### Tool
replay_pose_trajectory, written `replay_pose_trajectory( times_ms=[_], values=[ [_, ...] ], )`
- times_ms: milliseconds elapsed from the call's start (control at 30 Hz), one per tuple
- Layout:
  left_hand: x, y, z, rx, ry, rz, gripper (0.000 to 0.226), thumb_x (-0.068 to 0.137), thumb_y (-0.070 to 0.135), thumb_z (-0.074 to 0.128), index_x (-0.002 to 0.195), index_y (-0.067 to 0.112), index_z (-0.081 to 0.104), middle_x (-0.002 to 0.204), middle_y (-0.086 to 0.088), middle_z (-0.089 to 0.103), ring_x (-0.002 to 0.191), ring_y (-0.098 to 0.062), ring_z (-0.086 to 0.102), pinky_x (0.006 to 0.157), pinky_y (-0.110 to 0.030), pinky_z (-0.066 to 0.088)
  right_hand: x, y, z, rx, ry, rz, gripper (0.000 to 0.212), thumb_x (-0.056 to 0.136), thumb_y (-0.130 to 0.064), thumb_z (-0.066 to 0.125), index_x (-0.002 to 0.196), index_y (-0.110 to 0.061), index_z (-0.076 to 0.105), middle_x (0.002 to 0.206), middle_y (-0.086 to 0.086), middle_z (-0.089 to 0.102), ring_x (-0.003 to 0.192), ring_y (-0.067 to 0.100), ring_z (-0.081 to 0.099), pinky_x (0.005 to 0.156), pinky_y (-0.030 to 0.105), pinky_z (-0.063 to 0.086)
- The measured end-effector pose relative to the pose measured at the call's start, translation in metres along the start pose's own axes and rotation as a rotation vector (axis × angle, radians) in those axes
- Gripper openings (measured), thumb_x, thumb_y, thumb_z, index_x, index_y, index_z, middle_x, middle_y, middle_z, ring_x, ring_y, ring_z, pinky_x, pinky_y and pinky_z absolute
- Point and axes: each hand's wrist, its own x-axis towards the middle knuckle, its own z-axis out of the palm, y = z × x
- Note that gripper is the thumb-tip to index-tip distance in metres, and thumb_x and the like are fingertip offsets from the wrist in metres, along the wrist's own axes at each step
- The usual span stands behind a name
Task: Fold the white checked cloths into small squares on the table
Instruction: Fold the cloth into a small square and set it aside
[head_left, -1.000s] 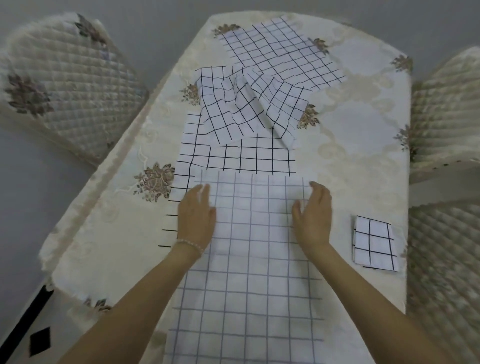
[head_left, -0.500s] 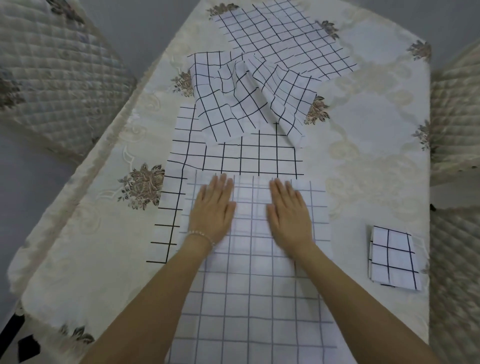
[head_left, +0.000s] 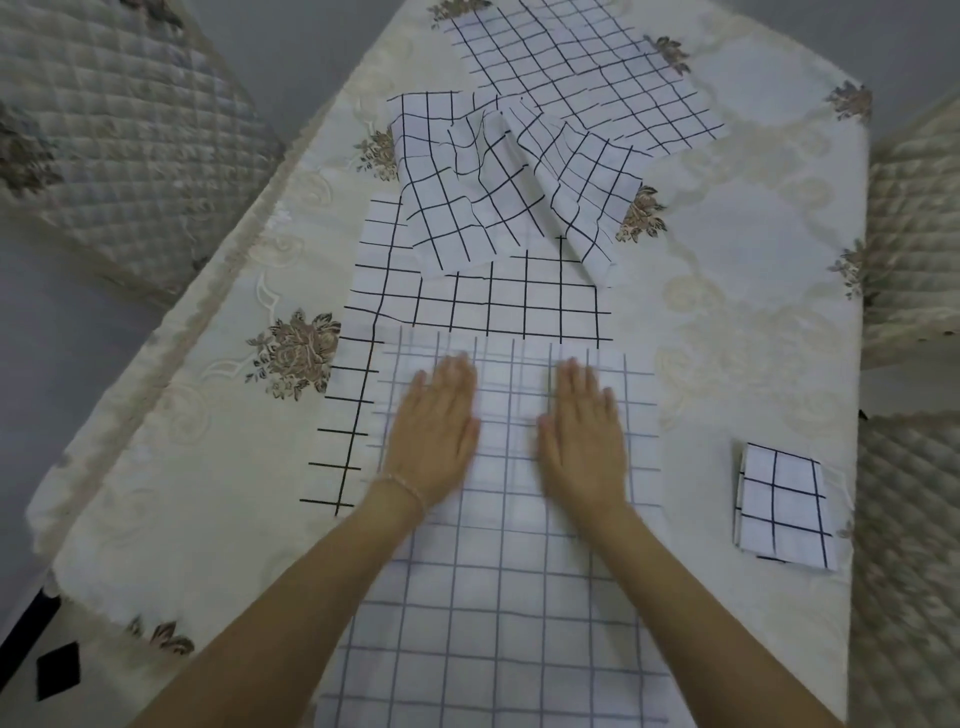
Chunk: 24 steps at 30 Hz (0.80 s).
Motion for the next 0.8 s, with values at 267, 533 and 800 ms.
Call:
replay_pose_trajectory(
  times_ms=[267,533,800],
  values=[
    [-0.04,0.015,0.019,-0.055,-0.048,0.037,0.057,0.099,0.033,0.019,0.149,0.005,0.015,0.158,-0.01,0.012,0.146,-0.02,0.006,0.118,-0.039,0.011,-0.044,0.008,0.019,-0.037,-0.091,-0.099,0.058,0.102,-0.04,0.015,0.153,-0.014,0.016,0.16,0.001,0.013,0.148,0.015,0.006,0.12,0.037,0.008],
    [-0.064,-0.035,-0.003,-0.023,-0.056,-0.151,0.06,0.099,0.036,0.01,0.148,0.003,0.018,0.156,-0.01,0.017,0.145,-0.023,0.016,0.118,-0.037,0.008,-0.058,0.058,-0.009,-0.097,-0.087,0.05,0.061,0.101,-0.04,0.013,0.153,-0.008,0.012,0.16,0.005,0.009,0.148,0.02,0.008,0.12,0.032,-0.002],
    [-0.108,0.085,0.012,-0.154,-0.062,0.003,0.056,0.098,0.03,0.018,0.146,0.002,0.023,0.153,-0.013,0.025,0.142,-0.025,0.023,0.112,-0.042,0.02,-0.118,-0.044,0.018,0.15,-0.133,-0.075,0.056,0.102,-0.034,0.02,0.151,-0.008,0.016,0.158,0.005,0.014,0.148,0.018,0.01,0.12,0.035,0.005]
  ],
)
